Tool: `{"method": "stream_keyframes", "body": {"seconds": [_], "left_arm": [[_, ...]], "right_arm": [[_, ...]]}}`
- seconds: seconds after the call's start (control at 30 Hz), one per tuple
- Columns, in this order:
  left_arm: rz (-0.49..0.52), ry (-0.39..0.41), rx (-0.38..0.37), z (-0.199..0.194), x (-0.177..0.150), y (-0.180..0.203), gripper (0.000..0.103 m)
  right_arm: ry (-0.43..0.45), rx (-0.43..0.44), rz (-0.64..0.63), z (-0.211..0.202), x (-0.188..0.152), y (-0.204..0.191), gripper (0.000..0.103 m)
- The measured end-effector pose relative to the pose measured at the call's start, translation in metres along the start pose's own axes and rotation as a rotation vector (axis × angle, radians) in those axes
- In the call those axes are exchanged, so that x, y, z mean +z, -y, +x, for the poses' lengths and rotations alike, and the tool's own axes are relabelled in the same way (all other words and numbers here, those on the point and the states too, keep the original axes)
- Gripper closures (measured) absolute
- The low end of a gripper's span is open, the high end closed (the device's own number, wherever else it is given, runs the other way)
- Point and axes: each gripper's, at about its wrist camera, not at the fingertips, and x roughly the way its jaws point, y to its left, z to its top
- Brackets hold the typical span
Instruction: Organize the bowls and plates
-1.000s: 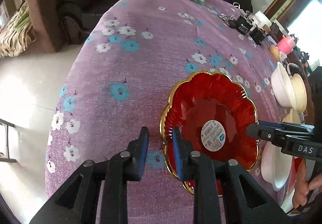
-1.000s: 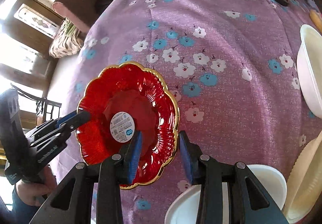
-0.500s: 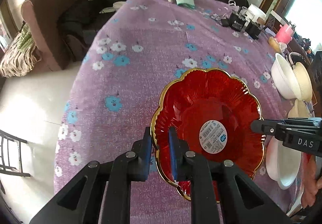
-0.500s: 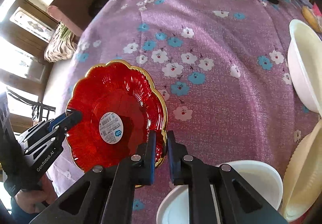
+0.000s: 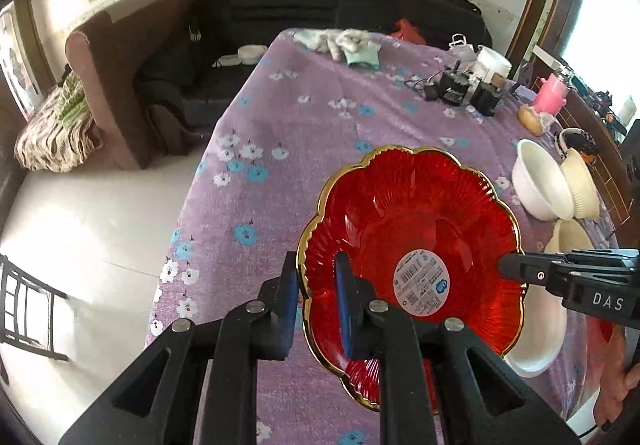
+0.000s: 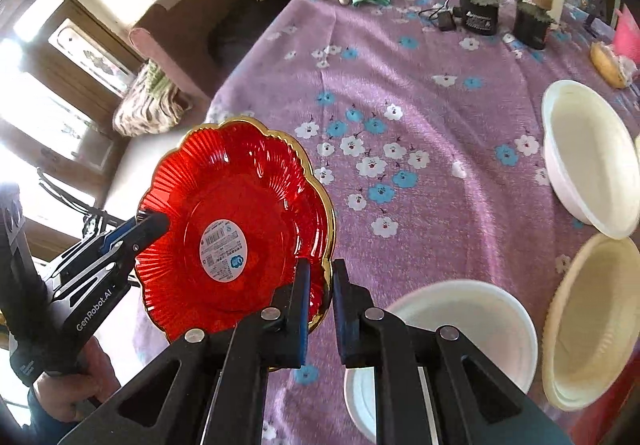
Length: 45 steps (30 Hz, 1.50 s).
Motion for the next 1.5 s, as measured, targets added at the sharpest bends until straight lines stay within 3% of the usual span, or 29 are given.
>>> {"method": "stream_keyframes", "body": {"seconds": [0.27, 0.63, 0.9, 1.23, 1.5], "left_arm": [[0.056, 0.01, -0.036, -0.017, -0.012, 0.047, 0.088], [0.214, -0.011, -0.132, -0.017, -0.024, 0.148, 0.087], [0.377, -0.015, -0.226, -0.016, -0.027, 0.242, 0.086], [0.605, -0.066, -0.352, -0.002, -0.057, 0.389, 0.085], [0.743, -0.108, -0.385, 0.019, -0.092, 0.482, 0.08]], "right_arm": [[0.037, 0.002, 0.044, -0.038, -0.026, 0.026, 0.091], [0.089, -0.044, 0.197, -0.095, -0.08, 0.106, 0.091], [0.165, -0.088, 0.335, -0.148, -0.125, 0.169, 0.092], [0.252, -0.184, 0.562, -0.214, -0.206, 0.263, 0.092], [0.26, -0.265, 0.708, -0.24, -0.258, 0.33, 0.092]]}}
